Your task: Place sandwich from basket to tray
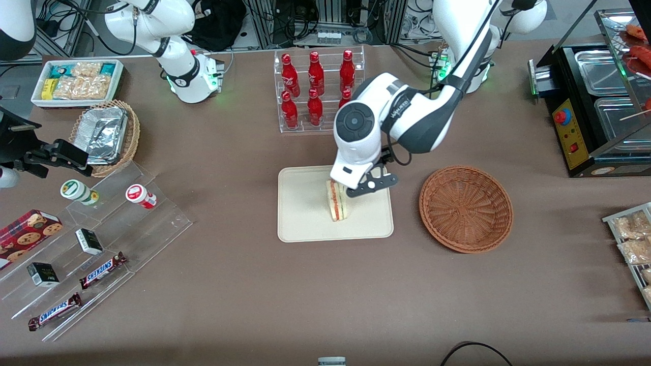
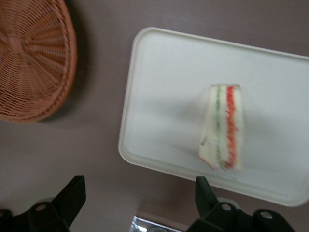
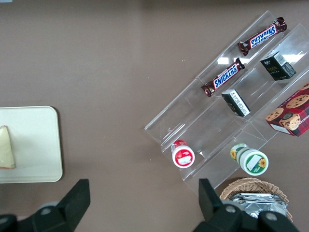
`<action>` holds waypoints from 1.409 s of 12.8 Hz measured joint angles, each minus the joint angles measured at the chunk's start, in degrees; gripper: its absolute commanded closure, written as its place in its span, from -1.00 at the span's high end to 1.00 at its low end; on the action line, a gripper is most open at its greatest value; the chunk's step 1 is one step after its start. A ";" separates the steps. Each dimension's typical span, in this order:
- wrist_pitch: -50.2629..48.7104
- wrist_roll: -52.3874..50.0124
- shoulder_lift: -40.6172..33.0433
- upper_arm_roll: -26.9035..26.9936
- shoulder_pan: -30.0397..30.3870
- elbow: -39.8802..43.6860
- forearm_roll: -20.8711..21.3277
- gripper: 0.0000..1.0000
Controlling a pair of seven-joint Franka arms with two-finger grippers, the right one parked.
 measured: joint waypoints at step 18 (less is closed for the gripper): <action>-8.27 43.51 -23.12 1.62 25.49 -16.38 0.57 1.00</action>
